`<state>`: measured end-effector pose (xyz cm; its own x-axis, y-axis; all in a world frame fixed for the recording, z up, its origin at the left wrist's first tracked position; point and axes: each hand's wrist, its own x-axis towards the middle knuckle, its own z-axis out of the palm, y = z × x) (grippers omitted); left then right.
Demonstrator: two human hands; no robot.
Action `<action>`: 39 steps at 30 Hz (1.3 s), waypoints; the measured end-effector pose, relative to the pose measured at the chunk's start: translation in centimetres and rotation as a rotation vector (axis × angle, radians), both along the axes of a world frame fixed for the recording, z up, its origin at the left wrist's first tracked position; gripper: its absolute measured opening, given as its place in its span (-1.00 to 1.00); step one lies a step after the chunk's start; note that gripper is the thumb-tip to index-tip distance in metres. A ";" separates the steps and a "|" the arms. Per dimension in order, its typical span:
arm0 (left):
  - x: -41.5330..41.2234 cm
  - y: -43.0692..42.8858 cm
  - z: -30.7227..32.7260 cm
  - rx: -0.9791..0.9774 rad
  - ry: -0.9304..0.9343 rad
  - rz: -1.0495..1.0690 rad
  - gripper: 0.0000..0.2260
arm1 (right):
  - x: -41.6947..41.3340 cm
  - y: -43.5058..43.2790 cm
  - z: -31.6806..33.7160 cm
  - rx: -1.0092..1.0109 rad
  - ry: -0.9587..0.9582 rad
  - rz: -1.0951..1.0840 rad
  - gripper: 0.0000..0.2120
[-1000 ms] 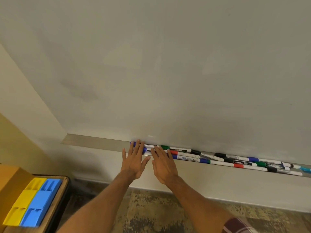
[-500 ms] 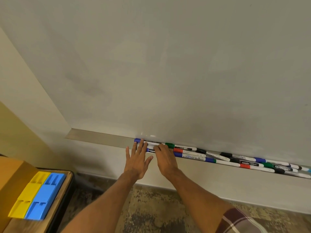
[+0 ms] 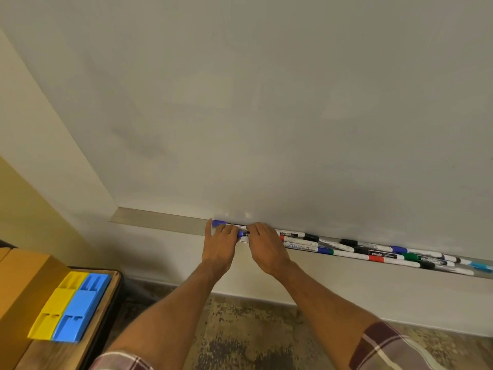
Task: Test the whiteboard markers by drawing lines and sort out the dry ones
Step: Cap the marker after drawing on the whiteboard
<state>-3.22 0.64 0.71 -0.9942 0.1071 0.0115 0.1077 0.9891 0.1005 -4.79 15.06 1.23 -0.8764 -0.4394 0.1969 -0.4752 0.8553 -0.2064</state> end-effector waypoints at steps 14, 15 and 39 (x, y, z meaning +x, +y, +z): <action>-0.1 3.4 4.4 -0.203 0.070 -0.193 -0.74 | 0.5 4.0 5.0 0.172 -0.131 0.077 -0.74; 0.0 3.8 4.6 -0.208 0.066 -0.200 -0.75 | 0.6 4.4 5.3 0.177 -0.146 0.071 -0.73; 1.9 9.8 9.9 -0.221 0.033 -0.270 -0.79 | 2.6 10.6 10.6 0.115 -0.203 -0.015 -0.65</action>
<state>-1.36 10.40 10.61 -0.9291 0.3696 -0.0097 0.3680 0.9219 -0.1210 -2.17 25.63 11.78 -0.8996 -0.4353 -0.0346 -0.4209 0.8854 -0.1971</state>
